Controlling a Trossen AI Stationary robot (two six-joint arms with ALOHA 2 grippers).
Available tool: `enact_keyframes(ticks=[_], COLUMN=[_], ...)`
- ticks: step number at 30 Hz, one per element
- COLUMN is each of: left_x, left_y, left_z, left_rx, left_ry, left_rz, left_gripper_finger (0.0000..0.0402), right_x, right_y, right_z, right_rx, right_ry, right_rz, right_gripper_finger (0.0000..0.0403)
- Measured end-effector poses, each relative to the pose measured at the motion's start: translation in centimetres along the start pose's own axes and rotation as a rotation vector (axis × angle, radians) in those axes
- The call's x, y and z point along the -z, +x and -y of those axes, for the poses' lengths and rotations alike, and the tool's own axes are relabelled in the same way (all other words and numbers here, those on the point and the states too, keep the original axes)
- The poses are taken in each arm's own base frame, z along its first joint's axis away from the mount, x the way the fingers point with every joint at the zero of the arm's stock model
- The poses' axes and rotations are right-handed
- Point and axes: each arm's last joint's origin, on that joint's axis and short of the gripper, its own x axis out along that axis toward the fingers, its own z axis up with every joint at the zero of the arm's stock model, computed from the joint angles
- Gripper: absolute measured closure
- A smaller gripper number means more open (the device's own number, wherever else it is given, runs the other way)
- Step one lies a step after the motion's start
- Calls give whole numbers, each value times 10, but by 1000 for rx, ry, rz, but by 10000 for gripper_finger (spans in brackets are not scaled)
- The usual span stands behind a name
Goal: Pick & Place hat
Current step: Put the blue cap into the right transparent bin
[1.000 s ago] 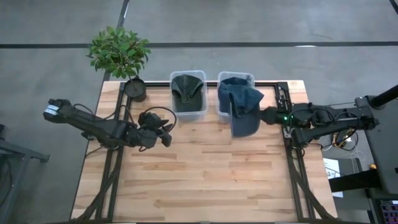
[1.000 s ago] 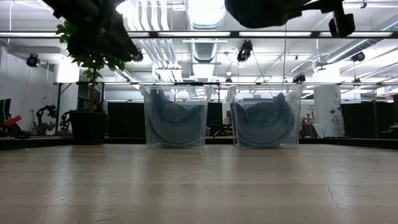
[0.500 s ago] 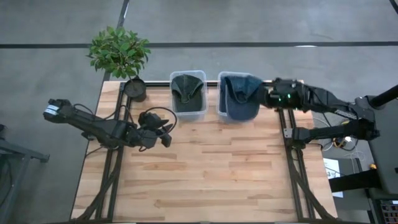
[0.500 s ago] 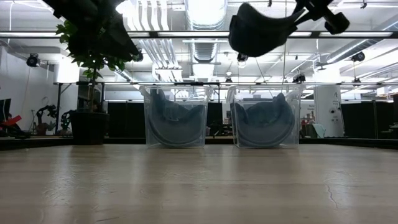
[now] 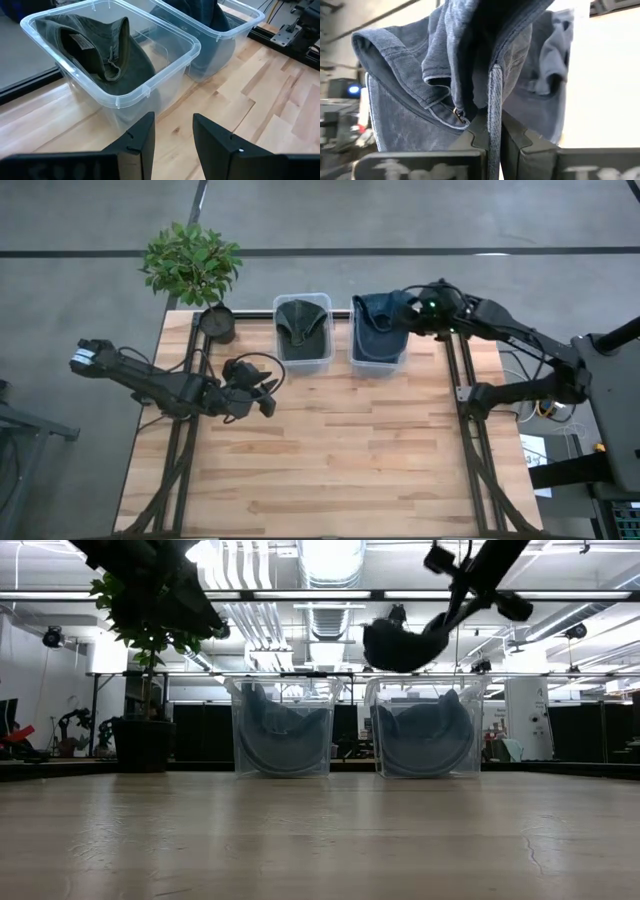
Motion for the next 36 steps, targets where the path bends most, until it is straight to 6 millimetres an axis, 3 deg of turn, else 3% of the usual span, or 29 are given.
enact_keyframes(ticks=[15,26,36], left_x=[0,0,0], left_y=[0,0,0], left_z=[0,0,0], left_rx=[-7,-6,-7], left_ry=[24,25,26], left_rz=[6,5,6], left_gripper_finger=[278,278,278], right_x=[-8,-8,-6], right_y=[61,81,85], right_z=[10,12,12], right_rx=[169,242,239], right_ry=[-48,-142,-153], right_rz=[-32,-18,-63], right_gripper_finger=[390,387,312])
